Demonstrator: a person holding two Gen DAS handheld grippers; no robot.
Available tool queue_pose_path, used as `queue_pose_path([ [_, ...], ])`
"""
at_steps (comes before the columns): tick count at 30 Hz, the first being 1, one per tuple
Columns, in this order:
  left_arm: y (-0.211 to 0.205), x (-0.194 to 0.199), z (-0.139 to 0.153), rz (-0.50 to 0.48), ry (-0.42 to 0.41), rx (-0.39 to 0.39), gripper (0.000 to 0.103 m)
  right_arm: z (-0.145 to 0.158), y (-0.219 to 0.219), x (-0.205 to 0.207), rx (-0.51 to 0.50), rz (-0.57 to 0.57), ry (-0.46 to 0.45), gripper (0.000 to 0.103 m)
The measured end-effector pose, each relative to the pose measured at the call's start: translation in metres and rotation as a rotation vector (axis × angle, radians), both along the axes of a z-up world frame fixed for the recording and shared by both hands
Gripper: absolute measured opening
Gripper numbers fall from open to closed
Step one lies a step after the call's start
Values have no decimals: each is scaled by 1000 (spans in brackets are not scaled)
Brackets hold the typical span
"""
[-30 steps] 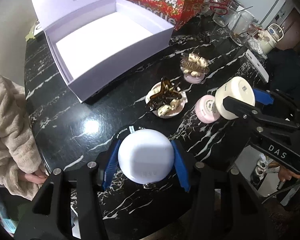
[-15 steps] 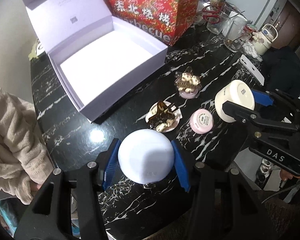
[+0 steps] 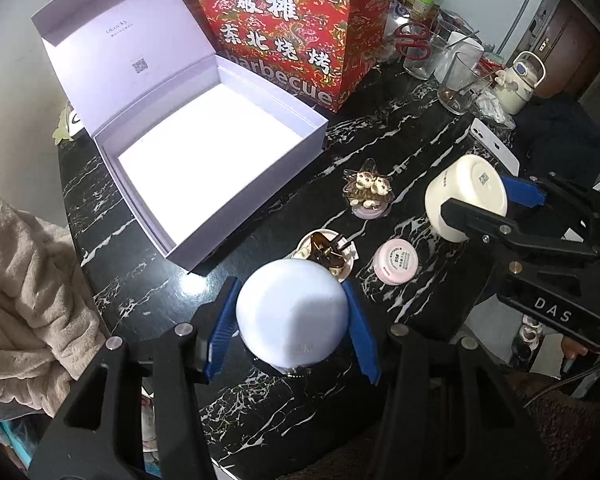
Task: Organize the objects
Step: 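Lift the white compact with the left gripper while the right gripper carries the cream jar toward the box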
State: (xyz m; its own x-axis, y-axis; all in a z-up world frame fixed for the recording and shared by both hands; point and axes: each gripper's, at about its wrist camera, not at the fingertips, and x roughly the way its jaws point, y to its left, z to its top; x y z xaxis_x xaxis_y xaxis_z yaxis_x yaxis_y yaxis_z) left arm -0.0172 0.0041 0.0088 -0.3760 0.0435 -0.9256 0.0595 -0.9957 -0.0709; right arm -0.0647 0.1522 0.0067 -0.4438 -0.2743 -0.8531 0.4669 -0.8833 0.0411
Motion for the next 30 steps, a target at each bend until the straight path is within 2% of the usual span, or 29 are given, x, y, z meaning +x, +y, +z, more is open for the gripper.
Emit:
queue_pose_path([
  [7, -5, -7, -7, -4, -16, -5, 50, -4, -8, -6, 1, 23, -11, 55],
  [30, -35, -65, -27, 52, -84, 2, 50, -26, -41, -76, 33, 102, -84, 55],
])
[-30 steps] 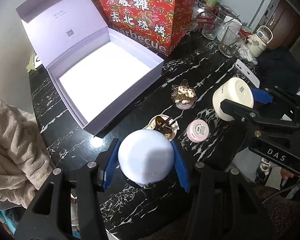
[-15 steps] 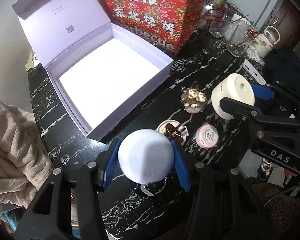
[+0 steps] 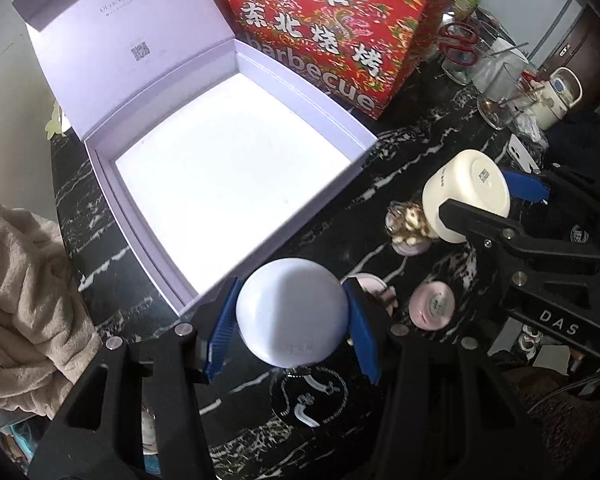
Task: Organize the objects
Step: 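Lift the white compact with the left gripper while the right gripper carries the cream jar toward the box, then lower the white compact into the box with the left gripper while the right gripper lowers the cream jar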
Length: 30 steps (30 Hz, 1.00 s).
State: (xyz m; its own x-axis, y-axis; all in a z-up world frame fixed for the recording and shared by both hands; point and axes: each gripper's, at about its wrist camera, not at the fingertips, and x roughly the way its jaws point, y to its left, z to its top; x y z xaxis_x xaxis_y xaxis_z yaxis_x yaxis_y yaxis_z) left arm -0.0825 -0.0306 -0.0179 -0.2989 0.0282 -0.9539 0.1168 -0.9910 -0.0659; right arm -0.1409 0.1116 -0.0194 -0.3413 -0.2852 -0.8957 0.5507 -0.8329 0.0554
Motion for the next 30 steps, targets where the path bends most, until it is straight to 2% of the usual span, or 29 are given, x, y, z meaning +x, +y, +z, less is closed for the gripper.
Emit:
queue_pose_path([
  [30, -70, -59, -24, 25, -33, -9, 50, -27, -66, -61, 44, 81, -32, 55],
])
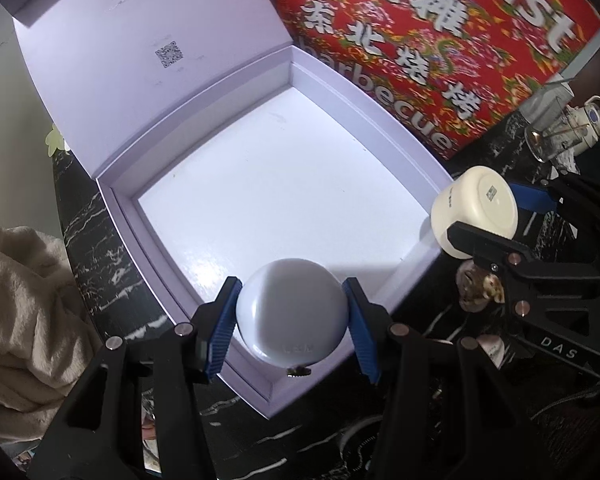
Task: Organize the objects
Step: 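Lower the white compact into the box with the left gripper while the right gripper lowers the cream jar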
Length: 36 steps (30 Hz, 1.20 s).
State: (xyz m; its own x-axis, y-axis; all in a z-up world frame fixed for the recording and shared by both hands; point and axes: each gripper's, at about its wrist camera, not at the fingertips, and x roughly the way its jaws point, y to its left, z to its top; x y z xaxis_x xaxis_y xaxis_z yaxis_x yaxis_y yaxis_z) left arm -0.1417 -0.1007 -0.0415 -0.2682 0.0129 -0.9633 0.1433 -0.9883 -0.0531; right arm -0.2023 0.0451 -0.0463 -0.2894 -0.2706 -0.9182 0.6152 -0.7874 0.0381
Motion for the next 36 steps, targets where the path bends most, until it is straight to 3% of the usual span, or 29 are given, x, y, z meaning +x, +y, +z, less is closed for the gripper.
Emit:
queue_pose_path([
  [17, -43, -25, -20, 50, -15, -9, 50, -16, -50, -26, -7, 106, -1, 55],
  [36, -78, -55, -37, 67, 1, -21, 50, -40, -95, -69, -23, 141, 19, 55],
])
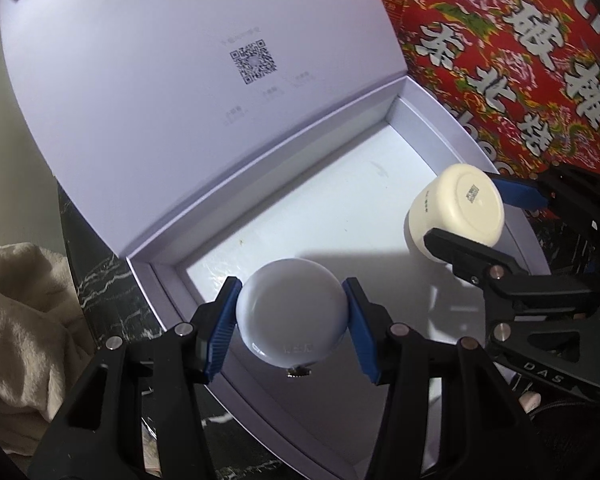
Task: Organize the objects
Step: 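Lower the white compact into the box with the left gripper while the right gripper lowers the cream jar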
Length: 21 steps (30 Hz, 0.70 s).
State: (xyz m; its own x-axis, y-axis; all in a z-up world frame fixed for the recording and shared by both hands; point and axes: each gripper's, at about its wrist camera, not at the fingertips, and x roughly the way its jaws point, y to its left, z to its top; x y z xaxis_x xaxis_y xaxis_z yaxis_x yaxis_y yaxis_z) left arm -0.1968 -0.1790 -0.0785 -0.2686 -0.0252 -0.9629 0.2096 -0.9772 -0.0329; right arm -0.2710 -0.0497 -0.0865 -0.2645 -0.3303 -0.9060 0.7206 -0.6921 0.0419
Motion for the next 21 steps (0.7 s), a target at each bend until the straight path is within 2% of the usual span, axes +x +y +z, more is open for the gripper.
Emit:
queue_pose_path([
  [7, -10, -6, -8, 9, -2, 21, 50, -11, -10, -10, 2, -2, 0, 55],
  [13, -15, -8, -12, 1, 5, 5, 50, -19, -17, -17, 2, -2, -3, 55],
  [21, -27, -10, -21, 27, -1, 17, 50, -22, -26, -23, -1, 4, 28, 55],
])
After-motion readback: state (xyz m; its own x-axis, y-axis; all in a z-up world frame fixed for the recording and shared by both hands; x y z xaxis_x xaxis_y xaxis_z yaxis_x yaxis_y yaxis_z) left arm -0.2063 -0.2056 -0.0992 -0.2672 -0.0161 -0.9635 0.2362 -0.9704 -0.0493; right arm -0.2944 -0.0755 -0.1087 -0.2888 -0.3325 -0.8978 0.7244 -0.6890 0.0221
